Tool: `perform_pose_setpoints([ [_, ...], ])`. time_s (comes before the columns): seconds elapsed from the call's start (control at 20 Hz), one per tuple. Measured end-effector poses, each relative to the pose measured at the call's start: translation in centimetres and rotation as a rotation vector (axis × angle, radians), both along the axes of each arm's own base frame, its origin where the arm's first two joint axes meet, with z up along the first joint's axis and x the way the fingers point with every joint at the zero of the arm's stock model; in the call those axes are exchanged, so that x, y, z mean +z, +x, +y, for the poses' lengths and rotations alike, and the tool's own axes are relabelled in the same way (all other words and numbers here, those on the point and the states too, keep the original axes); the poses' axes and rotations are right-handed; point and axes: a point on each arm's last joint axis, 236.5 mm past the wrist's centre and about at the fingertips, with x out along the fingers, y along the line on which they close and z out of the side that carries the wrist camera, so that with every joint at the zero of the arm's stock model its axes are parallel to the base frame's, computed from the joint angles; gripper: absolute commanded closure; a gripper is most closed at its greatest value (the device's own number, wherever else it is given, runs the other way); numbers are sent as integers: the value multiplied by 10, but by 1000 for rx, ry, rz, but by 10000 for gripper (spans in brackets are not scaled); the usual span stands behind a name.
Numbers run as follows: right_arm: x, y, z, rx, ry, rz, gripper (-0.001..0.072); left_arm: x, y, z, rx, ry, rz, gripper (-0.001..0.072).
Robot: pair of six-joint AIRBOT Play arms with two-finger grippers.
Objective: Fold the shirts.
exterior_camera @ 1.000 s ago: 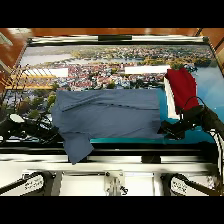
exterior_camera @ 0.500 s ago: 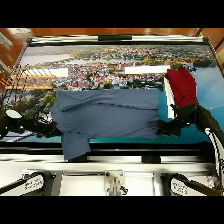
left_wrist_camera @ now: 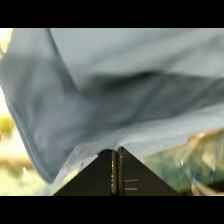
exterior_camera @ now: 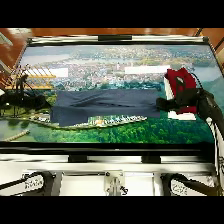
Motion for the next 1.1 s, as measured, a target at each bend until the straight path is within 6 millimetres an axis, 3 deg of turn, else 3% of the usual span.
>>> perform_pose_setpoints([
  [0.15,4,42,-1,-28,-5,-67,642,2,40,4,36,-44,-25,675],
  [0.35,-4,82,0,-45,-8,-107,641,-13,84,-2,77,-150,-17,675],
  [0.5,-14,103,-2,-66,-12,-135,640,-27,109,-12,99,-206,-18,675],
  [0.65,-27,110,-3,-82,-12,-132,620,-41,123,-19,116,-227,-19,672],
  [0.7,-30,110,-4,-82,-15,-126,512,-44,125,-20,119,-230,-17,641],
  [0.75,-32,110,-5,-82,-20,-122,348,-46,127,-20,122,-233,-16,573],
  [0.8,-36,108,-7,-75,-33,-107,249,-47,128,-19,128,-236,-15,408],
  [0.85,-39,105,-11,-78,-40,-92,249,-48,128,-19,129,-241,-9,336],
  [0.9,-41,101,-14,-80,-45,-71,234,-47,126,-20,124,-250,0,335],
  [0.95,-42,99,-17,-87,-47,-57,26,-46,123,-20,115,-257,11,335],
  [1.1,-45,91,-30,-145,-7,-8,25,-41,114,-23,80,-280,44,335],
])
